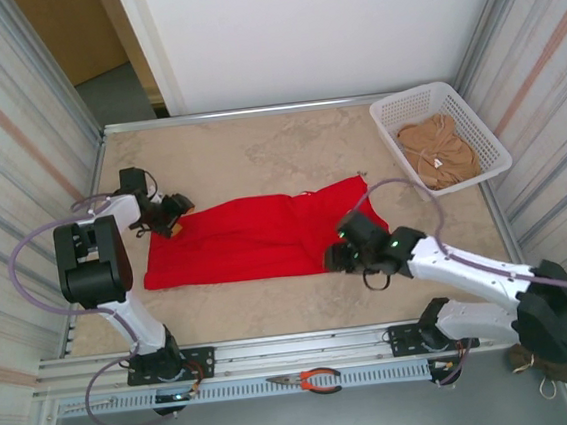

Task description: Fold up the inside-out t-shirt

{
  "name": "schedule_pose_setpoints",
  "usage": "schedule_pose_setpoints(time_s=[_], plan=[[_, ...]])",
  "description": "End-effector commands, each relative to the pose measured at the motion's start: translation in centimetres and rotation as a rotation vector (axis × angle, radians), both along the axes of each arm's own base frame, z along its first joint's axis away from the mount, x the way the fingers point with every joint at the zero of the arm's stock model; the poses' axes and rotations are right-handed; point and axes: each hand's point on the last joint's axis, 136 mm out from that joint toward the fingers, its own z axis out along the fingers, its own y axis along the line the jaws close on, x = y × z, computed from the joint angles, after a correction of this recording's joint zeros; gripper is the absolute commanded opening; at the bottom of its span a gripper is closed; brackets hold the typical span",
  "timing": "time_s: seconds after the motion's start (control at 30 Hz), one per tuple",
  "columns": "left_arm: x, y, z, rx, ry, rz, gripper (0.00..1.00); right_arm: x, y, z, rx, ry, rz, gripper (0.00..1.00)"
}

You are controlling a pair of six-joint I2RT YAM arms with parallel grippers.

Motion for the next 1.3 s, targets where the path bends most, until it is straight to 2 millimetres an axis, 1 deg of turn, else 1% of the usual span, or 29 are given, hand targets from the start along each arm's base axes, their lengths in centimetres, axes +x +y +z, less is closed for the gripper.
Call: schedule_pose_setpoints(time_s=[0.0,0.07,0.13,0.2,0.27,0.33,0.43,0.5,0.57,0.6,0.63,0.67,0.7,0.8,0.97,1.0,1.03,1.07,1.1,1.13,1.2,1.23,1.27], plan=[[0.3,0.5,2.2,0.022,-0.033,0.009,0.63,3.8,-3.4,2.9,0.007,-0.072,-0.100,0.56],[0.2,0.8,2.6,0.038,-0.037,0.010,0.63,5.9,-4.8,3.4,-0.002,-0.078,-0.122,0.56],[0.2,1.2,2.7,0.039,-0.035,0.017,0.63,7.2,-5.5,2.8,-0.021,-0.053,-0.117,0.58],[0.2,1.2,2.8,0.033,-0.035,0.017,0.63,8.1,-5.2,1.3,-0.037,-0.015,-0.087,0.62],[0.2,1.2,2.8,0.031,-0.035,0.017,0.63,8.4,-5.2,-0.5,-0.063,0.034,-0.075,0.65],[0.1,1.2,2.8,0.029,-0.035,0.017,0.63,8.4,-5.1,-1.9,-0.066,0.059,-0.079,0.66],[-0.1,1.2,2.6,0.029,-0.030,0.018,0.63,7.9,-4.9,-3.6,-0.054,0.095,-0.085,0.65],[0.0,1.2,2.8,0.028,-0.035,0.018,0.63,7.2,-4.5,-4.3,-0.035,0.113,-0.077,0.58],[0.1,1.2,2.8,0.030,-0.038,0.019,0.63,6.5,-4.2,-4.3,-0.022,0.120,-0.067,0.36],[0.1,1.2,2.9,0.028,-0.040,0.020,0.63,6.1,-4.1,-4.3,-0.019,0.119,-0.061,0.22],[0.2,1.2,2.9,0.028,-0.042,0.021,0.63,5.6,-4.0,-4.0,-0.014,0.113,-0.055,0.10],[0.2,1.3,3.0,0.027,-0.043,0.023,0.63,5.3,-3.9,-3.7,-0.009,0.108,-0.053,0.02],[0.3,1.2,3.0,0.025,-0.046,0.023,0.63,4.7,-3.8,-3.5,-0.006,0.107,-0.044,0.00],[0.4,1.2,3.2,0.018,-0.049,0.025,0.63,2.9,-3.9,-3.1,0.001,0.104,-0.039,0.00],[0.7,1.3,3.8,0.010,-0.064,0.029,0.63,-0.5,-3.6,-3.0,0.032,0.130,-0.027,0.00],[0.8,1.4,4.0,0.009,-0.069,0.031,0.63,-0.7,-3.7,-2.8,0.039,0.133,-0.029,0.03],[0.9,1.4,4.2,0.007,-0.074,0.033,0.63,-0.5,-4.0,-2.3,0.037,0.118,-0.042,0.32],[0.9,1.4,4.4,0.007,-0.079,0.033,0.63,0.1,-4.4,-1.6,0.036,0.094,-0.054,0.53],[1.0,1.4,4.6,0.007,-0.085,0.033,0.63,1.2,-5.5,-0.8,0.029,0.070,-0.092,0.62],[1.0,1.5,4.8,0.008,-0.089,0.031,0.63,2.7,-6.5,0.5,0.036,0.035,-0.133,0.64],[0.8,1.6,5.0,0.014,-0.090,0.033,0.63,5.9,-8.3,2.5,0.055,-0.023,-0.203,0.62],[0.7,1.6,4.9,0.018,-0.086,0.035,0.63,7.7,-9.0,3.5,0.068,-0.049,-0.231,0.61],[0.5,1.7,4.9,0.019,-0.085,0.035,0.63,9.2,-9.5,4.0,0.080,-0.060,-0.245,0.61]])
